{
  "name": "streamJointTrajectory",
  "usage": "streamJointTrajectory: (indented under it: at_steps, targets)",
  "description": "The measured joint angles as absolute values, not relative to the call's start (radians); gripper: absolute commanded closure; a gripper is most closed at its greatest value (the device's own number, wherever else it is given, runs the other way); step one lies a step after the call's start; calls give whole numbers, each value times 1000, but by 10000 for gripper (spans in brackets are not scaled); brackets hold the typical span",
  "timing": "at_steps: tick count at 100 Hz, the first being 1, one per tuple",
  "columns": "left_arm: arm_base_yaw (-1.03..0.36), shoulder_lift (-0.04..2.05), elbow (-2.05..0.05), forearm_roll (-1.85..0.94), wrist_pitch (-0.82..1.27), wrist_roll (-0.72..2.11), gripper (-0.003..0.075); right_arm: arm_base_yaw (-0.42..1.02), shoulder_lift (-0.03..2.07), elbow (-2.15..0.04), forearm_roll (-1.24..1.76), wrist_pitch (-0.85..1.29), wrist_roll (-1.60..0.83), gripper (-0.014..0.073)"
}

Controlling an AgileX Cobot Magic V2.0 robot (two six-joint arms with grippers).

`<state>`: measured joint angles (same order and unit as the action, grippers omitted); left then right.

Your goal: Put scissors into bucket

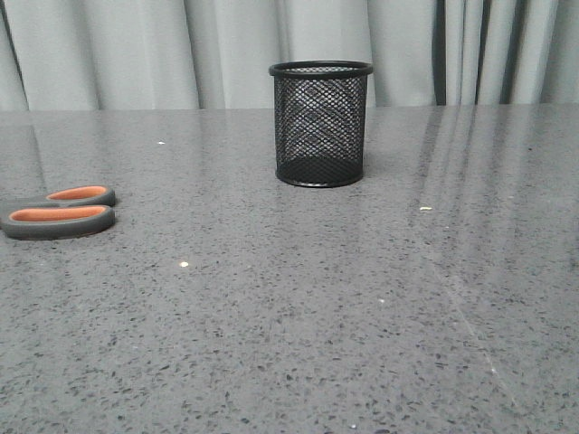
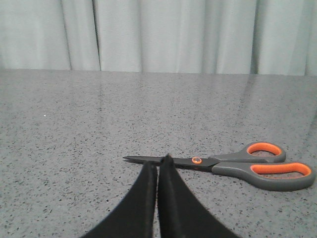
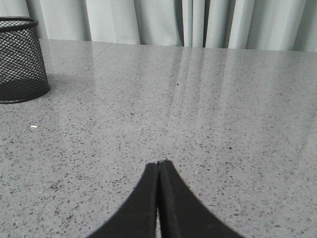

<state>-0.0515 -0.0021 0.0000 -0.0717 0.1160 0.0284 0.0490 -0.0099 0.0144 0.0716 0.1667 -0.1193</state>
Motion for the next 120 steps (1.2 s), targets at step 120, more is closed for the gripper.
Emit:
streamJointTrajectory:
  at_steps: [120]
  targets:
    - [-51,-2,0,-135,116,28,740,49,-10,14,78,135,-119,650]
